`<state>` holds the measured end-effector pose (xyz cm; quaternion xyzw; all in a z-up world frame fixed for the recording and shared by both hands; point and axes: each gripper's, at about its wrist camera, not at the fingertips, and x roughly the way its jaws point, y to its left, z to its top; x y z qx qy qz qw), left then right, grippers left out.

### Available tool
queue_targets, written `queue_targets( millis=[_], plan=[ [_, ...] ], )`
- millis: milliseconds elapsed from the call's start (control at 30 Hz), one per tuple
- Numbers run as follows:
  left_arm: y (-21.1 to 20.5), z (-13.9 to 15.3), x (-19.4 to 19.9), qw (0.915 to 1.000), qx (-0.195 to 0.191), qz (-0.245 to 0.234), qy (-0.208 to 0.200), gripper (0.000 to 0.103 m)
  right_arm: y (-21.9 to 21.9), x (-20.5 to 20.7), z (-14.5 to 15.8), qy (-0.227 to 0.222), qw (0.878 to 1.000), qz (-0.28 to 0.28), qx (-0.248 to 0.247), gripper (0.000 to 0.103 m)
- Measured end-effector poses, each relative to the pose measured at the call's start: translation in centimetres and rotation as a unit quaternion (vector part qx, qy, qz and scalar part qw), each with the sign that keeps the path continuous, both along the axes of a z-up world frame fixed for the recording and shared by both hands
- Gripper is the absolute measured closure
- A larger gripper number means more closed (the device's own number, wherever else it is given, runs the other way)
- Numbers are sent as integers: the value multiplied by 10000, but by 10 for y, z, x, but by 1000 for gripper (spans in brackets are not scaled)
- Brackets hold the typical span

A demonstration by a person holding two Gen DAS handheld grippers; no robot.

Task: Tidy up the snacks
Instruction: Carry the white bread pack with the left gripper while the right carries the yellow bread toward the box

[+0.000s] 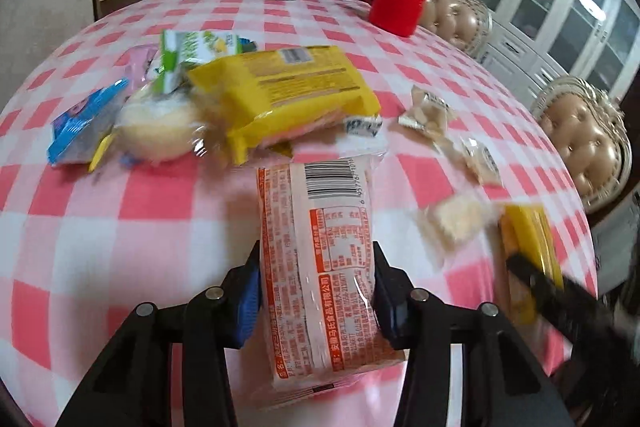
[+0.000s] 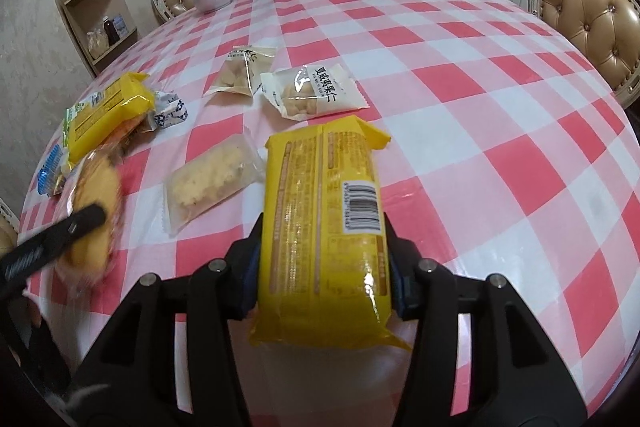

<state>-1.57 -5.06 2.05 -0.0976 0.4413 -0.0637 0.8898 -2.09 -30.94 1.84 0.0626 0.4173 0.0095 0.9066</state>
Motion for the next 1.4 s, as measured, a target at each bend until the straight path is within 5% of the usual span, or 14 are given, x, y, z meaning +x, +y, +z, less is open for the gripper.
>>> queue_targets(
  millis=[333, 400, 500, 900, 1100, 1400],
  plan=[
    [-12, 1, -2, 9978, 601, -138, -231, 52, 7, 1, -1, 55, 9997, -5, -238, 37],
    [-11, 0, -3, 9977, 598, -161, -270, 53, 8, 1, -1, 61, 9995, -30, -301, 49],
    [-13, -1, -5, 9964, 676, -269, -425, 55, 5, -1, 0, 17, 9998, -79, -193, 51],
    [-9, 12, -23, 9950, 185, -283, -937, 56, -24, -27, 16, -834, 9920, -352, 879, 52],
    [-8, 11, -47, 9943, -581, -339, -832, 56, -15, -46, 13, -817, 9782, 151, 1903, 52],
    [-42, 11, -85, 9931, -495, -693, -801, 56, -3, -91, 9, -784, 9786, 299, 1878, 52]
  ],
)
